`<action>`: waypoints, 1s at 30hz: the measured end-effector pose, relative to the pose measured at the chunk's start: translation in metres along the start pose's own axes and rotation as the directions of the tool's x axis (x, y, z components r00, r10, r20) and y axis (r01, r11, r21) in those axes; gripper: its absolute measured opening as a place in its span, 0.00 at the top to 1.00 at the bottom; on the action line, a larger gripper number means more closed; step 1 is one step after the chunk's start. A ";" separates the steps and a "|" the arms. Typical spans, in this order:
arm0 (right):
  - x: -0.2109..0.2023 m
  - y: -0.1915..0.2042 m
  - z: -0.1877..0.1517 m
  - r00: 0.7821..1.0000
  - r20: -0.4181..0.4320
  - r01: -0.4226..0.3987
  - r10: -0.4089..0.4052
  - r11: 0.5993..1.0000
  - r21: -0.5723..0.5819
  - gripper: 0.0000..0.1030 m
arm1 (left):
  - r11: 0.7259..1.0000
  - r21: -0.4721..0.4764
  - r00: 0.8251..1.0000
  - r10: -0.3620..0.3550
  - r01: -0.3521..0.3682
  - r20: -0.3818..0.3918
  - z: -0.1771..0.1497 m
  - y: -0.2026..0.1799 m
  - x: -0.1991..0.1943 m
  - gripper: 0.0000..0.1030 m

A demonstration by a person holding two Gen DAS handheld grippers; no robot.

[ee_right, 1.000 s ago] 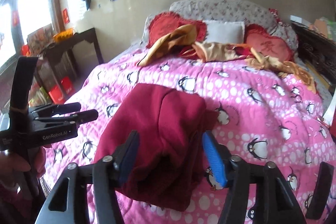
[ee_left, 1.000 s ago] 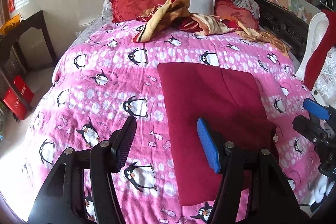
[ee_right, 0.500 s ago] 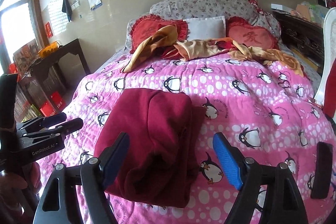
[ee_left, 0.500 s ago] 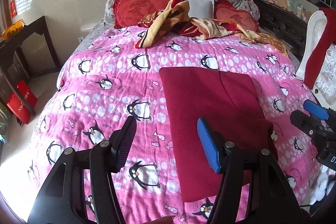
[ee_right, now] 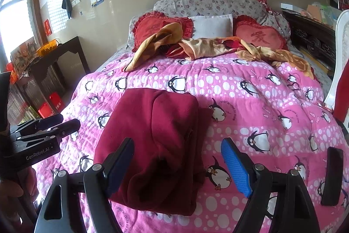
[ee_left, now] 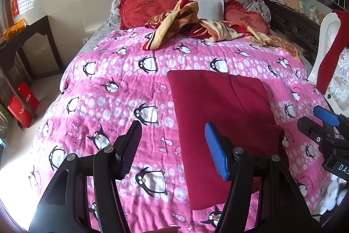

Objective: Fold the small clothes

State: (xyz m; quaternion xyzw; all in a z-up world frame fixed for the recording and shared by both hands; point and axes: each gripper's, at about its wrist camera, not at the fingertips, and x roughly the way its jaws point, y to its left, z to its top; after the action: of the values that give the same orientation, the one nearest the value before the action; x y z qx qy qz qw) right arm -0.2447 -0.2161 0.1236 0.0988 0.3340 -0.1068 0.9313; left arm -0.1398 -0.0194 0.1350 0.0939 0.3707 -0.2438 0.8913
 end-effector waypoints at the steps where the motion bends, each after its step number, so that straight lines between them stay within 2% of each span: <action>1: 0.000 0.000 0.000 1.000 0.001 0.000 0.000 1.000 -0.002 0.23 | 1.000 -0.001 1.000 -0.001 0.001 -0.001 0.000 0.000 0.000 0.41; 30: 0.022 0.008 -0.001 0.999 -0.052 -0.007 0.006 1.000 -0.022 0.23 | 1.000 -0.009 0.999 -0.007 0.007 -0.034 -0.003 0.006 0.015 0.41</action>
State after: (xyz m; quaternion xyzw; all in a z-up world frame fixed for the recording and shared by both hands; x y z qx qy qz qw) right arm -0.2265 -0.2115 0.1100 0.0925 0.3587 -0.0974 0.9237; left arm -0.1297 -0.0190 0.1218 0.0926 0.3872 -0.2438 0.8843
